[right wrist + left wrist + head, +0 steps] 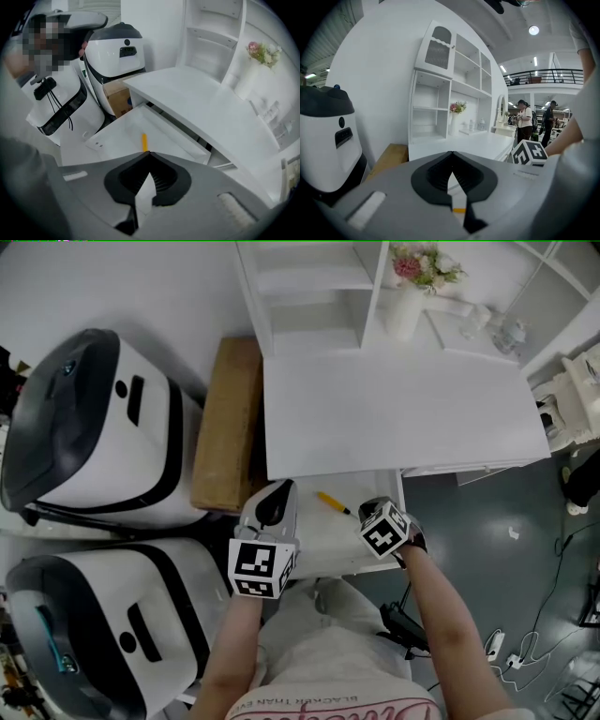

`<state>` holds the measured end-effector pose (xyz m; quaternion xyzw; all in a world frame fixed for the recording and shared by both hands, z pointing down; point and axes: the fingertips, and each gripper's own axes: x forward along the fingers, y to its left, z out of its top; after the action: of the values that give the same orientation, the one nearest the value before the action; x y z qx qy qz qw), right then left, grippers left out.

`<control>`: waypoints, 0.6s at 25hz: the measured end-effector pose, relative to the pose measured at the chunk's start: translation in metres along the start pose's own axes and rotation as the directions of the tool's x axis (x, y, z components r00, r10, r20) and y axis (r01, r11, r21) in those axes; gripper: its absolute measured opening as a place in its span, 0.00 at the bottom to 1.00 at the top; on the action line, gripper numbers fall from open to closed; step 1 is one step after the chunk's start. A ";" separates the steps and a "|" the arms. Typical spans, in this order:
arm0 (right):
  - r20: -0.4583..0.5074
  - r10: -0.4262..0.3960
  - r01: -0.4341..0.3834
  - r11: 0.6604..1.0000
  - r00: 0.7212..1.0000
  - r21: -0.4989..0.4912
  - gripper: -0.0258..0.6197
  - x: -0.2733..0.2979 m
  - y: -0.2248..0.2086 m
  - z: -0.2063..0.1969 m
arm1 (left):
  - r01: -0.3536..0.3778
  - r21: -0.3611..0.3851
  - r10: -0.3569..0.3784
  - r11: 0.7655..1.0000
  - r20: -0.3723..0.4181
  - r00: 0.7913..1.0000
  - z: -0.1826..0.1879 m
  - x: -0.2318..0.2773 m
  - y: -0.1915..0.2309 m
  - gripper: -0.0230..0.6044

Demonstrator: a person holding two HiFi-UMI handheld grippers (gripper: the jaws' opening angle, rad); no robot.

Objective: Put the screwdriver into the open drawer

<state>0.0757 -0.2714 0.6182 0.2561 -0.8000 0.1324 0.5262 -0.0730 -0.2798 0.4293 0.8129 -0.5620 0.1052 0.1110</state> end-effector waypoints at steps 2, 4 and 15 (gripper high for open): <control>0.023 -0.013 0.013 1.000 1.000 -0.004 0.04 -0.008 -0.002 0.008 | 0.001 0.004 -0.001 1.000 0.014 1.000 0.005 -0.001 0.001 0.07; 0.047 -0.027 0.028 1.000 0.999 -0.009 0.04 -0.017 -0.004 0.017 | 0.005 0.011 -0.005 1.000 0.029 1.000 0.012 -0.001 0.001 0.07; 0.164 -0.125 0.122 0.992 0.979 0.024 0.04 -0.065 -0.019 0.057 | 0.015 0.037 -0.020 0.999 0.120 0.993 0.051 -0.004 0.011 0.07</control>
<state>0.0627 -0.2975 0.5347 0.3189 -0.8224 0.0832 0.4637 -0.0822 -0.2952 0.3797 0.8245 -0.5585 0.0653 0.0632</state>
